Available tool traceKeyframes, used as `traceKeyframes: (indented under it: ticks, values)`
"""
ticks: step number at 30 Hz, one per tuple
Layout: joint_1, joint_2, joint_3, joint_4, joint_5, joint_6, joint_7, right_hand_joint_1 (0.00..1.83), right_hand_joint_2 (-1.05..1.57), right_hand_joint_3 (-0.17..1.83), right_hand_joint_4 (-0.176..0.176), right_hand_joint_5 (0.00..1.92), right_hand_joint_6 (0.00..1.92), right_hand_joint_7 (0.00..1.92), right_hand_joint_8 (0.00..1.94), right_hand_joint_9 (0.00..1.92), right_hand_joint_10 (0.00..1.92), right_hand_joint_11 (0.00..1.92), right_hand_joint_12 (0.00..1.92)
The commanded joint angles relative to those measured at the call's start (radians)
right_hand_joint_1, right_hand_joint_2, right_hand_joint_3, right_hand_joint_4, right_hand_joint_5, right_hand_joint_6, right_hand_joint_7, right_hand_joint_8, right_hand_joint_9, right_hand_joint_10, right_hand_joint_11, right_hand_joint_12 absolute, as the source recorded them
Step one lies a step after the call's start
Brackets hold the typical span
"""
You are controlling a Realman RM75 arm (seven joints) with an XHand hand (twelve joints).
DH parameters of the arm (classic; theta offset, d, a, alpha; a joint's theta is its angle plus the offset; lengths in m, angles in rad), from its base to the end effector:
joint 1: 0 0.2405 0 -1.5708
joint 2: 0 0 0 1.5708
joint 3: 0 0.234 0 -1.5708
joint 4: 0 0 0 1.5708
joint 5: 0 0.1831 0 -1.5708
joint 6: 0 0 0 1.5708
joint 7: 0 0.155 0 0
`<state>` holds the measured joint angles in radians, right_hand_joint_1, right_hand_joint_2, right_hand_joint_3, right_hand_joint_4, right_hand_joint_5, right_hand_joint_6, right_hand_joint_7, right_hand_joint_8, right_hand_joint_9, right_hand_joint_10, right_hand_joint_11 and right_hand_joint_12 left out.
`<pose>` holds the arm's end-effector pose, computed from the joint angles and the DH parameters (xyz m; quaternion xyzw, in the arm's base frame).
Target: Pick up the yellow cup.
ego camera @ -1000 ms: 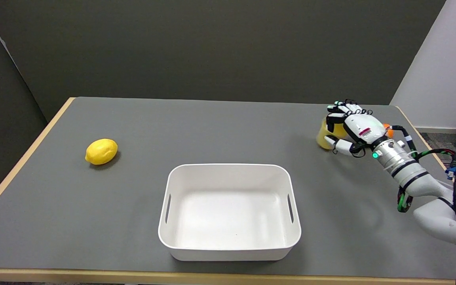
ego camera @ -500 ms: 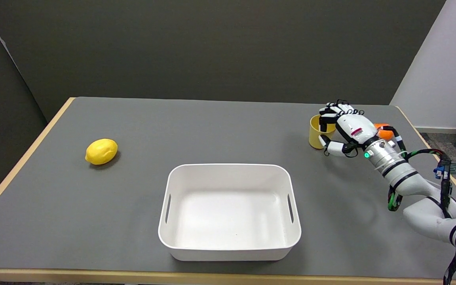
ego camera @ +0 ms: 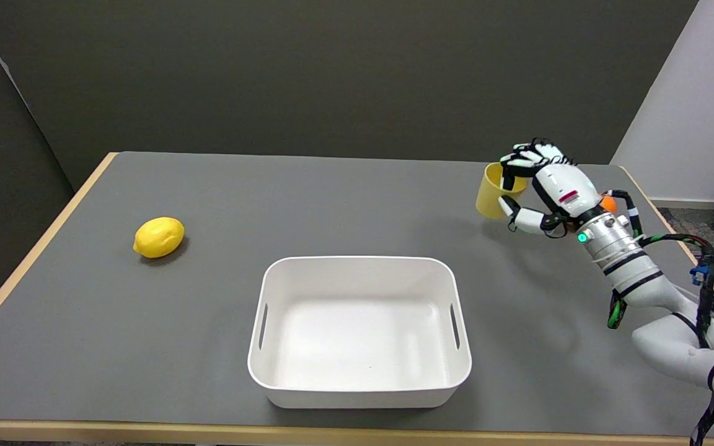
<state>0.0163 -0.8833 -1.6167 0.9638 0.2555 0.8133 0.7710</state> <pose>-0.2251 -0.3047 0.4484 0.7106 -0.0121 0.1857 0.6785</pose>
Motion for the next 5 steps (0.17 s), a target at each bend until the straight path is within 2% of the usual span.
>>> traceKeyframes:
  ticks: [1,5]
  values:
    - [-0.299,-0.017,0.052,0.387,0.252,0.349,0.007,0.98,1.01,0.54,-0.022,0.71,1.52,0.45,0.63,0.11,0.70,0.00,0.95]
    - [-0.361,-0.027,-0.003,0.485,0.252,0.395,0.007,0.95,1.00,0.60,0.028,0.71,1.55,0.46,0.64,0.12,0.71,0.00,0.99]
